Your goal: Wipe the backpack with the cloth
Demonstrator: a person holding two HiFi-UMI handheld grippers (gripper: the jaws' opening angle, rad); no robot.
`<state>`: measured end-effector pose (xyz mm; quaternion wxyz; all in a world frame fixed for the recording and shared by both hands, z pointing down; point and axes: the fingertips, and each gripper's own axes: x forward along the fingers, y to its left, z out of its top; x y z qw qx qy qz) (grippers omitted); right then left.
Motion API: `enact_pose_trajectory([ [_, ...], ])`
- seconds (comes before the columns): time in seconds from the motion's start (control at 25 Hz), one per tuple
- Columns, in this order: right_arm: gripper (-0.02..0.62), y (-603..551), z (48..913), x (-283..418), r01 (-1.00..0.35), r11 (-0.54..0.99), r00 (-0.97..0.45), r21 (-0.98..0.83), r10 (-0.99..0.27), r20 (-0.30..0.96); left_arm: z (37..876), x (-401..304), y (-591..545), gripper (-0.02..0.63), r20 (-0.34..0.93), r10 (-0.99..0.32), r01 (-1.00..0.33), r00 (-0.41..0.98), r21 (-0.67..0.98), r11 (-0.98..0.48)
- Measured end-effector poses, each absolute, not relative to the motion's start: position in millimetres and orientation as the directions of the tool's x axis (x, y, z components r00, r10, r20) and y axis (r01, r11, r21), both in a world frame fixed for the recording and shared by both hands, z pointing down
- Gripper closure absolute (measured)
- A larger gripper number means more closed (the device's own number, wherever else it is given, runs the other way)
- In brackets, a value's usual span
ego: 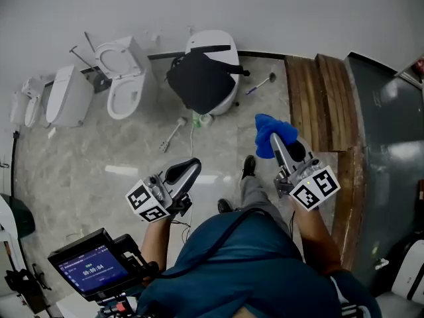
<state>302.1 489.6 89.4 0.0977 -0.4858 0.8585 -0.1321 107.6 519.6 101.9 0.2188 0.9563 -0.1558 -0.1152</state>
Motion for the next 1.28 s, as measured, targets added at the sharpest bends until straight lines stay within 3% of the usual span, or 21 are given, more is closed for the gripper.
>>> enact_pose_trajectory([
  [0.2,0.555,390,118,321,-0.78,0.508,-0.538,-0.366,-0.843,-0.022,118,108,433,0.58,-0.08,-0.451,-0.361,0.889,0.483,-0.797],
  [0.44,0.555,278,135,345,-0.751,0.551,-0.57,-0.364,-0.819,-0.064,112,127,337,0.58,-0.081,-0.555,-0.454,0.828,0.485,-0.748],
  [0.72,0.555,178,183,322,-0.73,0.564,-0.628,-0.386,-0.776,0.052,142,111,268,0.578,-0.033,-0.619,-0.519,0.784,0.513,-0.684],
  [1.28,0.555,1,314,259,-0.771,0.416,-0.594,-0.482,-0.743,0.309,181,57,132,0.601,0.057,-0.521,-0.48,0.852,0.482,-0.732],
])
